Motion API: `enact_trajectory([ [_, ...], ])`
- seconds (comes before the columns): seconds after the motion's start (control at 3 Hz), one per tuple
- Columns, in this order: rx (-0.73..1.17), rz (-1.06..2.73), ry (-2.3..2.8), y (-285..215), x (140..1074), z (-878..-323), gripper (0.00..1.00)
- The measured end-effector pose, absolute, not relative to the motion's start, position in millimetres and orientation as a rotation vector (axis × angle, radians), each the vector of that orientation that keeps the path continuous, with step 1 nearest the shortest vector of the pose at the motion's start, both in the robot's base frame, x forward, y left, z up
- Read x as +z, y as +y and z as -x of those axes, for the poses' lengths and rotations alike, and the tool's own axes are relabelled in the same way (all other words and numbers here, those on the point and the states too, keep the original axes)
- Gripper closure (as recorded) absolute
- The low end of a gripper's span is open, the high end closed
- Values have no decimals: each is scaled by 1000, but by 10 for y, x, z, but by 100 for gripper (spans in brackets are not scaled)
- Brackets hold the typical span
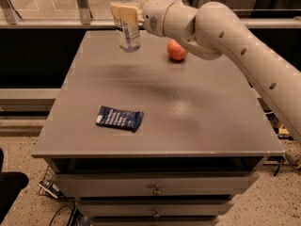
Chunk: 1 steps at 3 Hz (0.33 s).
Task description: Pick blue plastic bottle
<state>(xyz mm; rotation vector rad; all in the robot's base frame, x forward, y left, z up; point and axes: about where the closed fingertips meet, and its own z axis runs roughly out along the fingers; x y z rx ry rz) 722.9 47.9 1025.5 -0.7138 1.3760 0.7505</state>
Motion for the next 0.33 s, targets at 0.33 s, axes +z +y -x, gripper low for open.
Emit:
enact_trajectory([
  [0.33, 729, 722, 1361, 112, 10581, -7097, 100],
])
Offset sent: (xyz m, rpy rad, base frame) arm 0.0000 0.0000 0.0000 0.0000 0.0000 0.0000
